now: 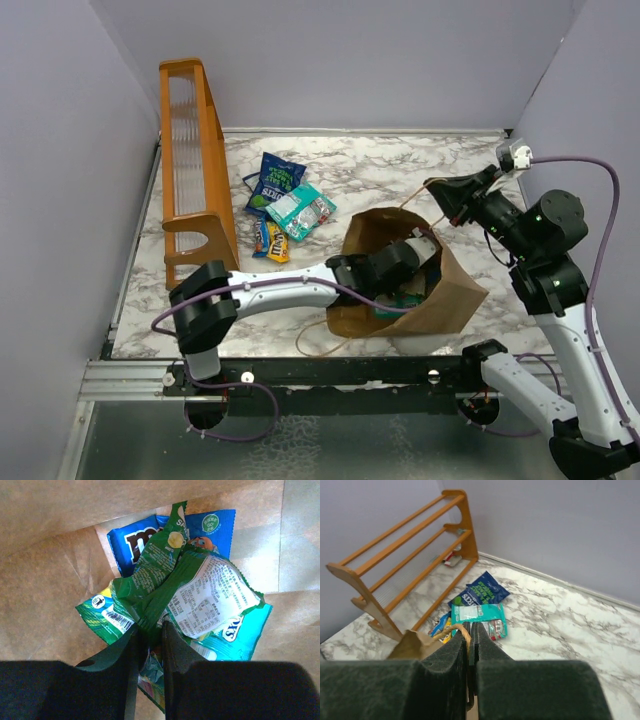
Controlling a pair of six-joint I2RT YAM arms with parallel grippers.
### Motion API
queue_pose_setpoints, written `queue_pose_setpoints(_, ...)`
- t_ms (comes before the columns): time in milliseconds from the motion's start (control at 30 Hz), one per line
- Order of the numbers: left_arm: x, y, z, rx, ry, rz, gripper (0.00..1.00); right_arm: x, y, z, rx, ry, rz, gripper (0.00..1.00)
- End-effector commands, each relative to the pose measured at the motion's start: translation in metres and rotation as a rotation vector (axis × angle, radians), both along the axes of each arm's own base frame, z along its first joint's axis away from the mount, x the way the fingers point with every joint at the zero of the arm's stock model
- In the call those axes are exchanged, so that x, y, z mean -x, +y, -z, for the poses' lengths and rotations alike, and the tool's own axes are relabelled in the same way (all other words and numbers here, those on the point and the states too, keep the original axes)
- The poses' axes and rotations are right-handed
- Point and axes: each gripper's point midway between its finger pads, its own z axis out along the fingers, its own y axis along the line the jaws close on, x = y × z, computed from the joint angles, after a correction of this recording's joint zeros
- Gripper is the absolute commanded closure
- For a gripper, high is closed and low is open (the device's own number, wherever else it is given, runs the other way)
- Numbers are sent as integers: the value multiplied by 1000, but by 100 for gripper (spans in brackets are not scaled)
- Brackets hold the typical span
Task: Take the snacks out of the paper bag
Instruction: Take out the snack from the paper bag.
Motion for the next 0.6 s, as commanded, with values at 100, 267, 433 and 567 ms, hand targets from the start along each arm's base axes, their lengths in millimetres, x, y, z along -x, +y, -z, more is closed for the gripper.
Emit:
queue_pose_setpoints(100, -36, -30, 7, -78, -48, -117, 100, 37, 35, -25, 50, -88, -298, 97)
queue_pose_setpoints(267, -40, -23, 14, -4, -24, -125, 100, 28, 18, -28, 78, -131, -172, 98)
queue_pose_setpoints(433, -35, -15, 8, 86, -51, -118, 100, 13, 0, -22, 17, -53, -26, 98)
queue_pose_setpoints(567, -40, -6, 28, 57, -42, -164, 100, 7, -16, -24, -29, -13, 84, 98)
